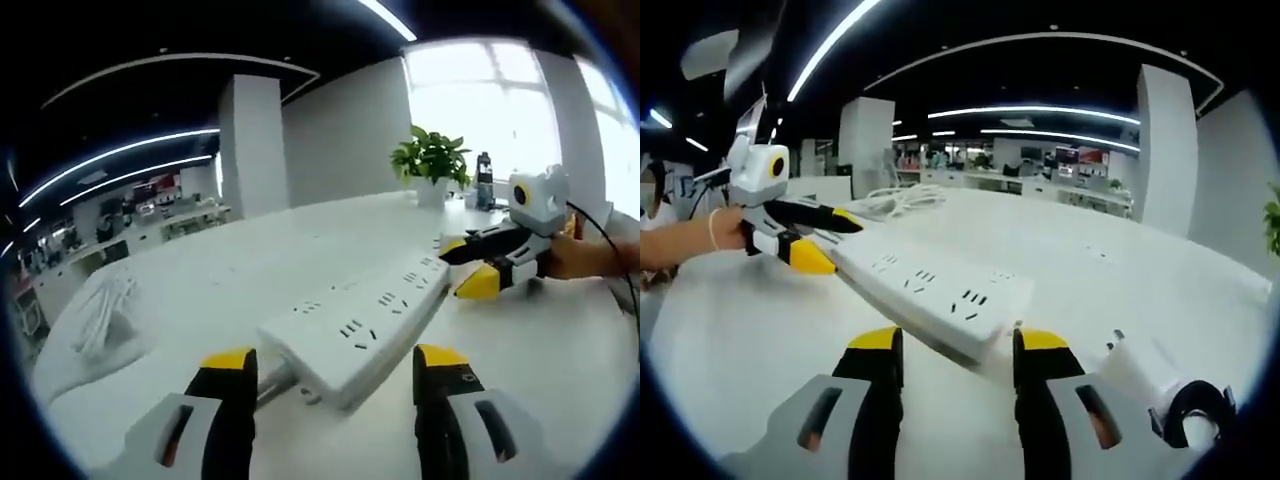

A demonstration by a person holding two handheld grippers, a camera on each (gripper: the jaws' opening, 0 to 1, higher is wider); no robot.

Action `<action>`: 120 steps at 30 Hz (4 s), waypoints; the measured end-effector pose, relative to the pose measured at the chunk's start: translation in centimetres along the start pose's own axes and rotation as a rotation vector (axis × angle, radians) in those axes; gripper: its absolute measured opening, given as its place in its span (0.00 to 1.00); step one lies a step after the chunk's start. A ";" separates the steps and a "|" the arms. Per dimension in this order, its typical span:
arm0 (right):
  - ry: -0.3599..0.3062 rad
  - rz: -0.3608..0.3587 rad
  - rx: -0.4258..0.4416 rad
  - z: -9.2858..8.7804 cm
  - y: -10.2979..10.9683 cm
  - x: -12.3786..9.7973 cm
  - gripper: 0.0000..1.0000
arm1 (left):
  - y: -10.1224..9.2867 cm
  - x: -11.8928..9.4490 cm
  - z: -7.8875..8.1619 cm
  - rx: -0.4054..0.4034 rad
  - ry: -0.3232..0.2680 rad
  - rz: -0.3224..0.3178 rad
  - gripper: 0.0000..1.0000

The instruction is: Straighten the power strip on the desk, plug the charger into it

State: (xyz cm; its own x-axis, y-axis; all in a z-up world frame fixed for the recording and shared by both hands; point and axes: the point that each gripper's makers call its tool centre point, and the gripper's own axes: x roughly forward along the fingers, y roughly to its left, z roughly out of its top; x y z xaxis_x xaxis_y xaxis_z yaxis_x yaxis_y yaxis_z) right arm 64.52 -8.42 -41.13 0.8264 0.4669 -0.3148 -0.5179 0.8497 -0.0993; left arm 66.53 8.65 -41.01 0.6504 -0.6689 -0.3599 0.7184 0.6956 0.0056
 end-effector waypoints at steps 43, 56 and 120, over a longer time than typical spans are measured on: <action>-0.139 0.167 -0.047 4.3 4.8 -4.0 0.95 | -2.6 -6.2 3.9 -0.045 -0.246 0.028 0.99; -0.121 0.184 -0.022 4.6 4.4 -6.5 0.96 | -3.4 -7.8 4.0 -0.078 -0.241 0.035 0.99; -0.218 0.068 0.026 3.8 0.1 -15.0 0.91 | -6.9 -14.5 1.5 -0.139 -0.278 0.107 0.97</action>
State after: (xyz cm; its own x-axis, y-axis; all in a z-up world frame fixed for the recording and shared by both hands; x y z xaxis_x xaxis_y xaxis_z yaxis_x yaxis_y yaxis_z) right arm 52.94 -14.38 -32.86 0.8196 0.5626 -0.1080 -0.5703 0.8193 -0.0598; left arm 52.55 13.15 -34.47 0.7767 -0.6226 -0.0955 0.6142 0.7823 -0.1042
